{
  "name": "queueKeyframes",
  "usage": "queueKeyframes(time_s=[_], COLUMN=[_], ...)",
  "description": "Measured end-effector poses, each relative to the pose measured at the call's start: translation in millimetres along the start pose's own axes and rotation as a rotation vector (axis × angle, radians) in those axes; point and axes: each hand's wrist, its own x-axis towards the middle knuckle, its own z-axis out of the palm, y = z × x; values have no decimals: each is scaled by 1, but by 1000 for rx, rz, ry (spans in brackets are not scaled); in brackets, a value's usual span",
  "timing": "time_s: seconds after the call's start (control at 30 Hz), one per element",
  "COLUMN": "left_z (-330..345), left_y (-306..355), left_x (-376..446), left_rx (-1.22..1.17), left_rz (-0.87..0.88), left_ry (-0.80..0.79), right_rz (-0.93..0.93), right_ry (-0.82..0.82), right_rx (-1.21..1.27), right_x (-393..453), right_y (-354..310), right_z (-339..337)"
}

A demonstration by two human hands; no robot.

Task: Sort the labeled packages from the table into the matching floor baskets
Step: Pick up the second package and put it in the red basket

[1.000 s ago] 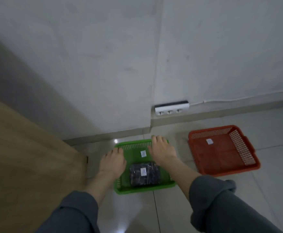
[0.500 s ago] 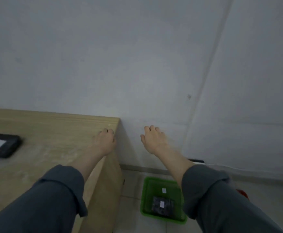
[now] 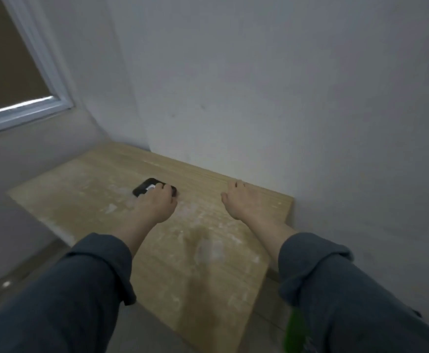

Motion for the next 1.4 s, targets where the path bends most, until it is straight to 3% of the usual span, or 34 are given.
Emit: queueKeyframes(time_s=[0.27, 0.53, 0.8, 1.1, 1.4], left_z=[-11, 28, 68, 107, 161], left_y=[-141, -217, -261, -291, -291], left_x=[38, 113, 206, 279, 327], left_rx=[-14, -33, 5, 6, -198], left_rz=[-18, 29, 96, 191, 362], left_ry=[27, -27, -132, -272, -332], right_rz=[98, 137, 270, 417, 687], right_ry=[-16, 35, 34, -25, 43], right_rx=[73, 34, 72, 34, 210], right_x=[71, 148, 235, 255, 270], right_y=[-127, -183, -196, -203, -219], right_z=[59, 106, 162, 212, 263])
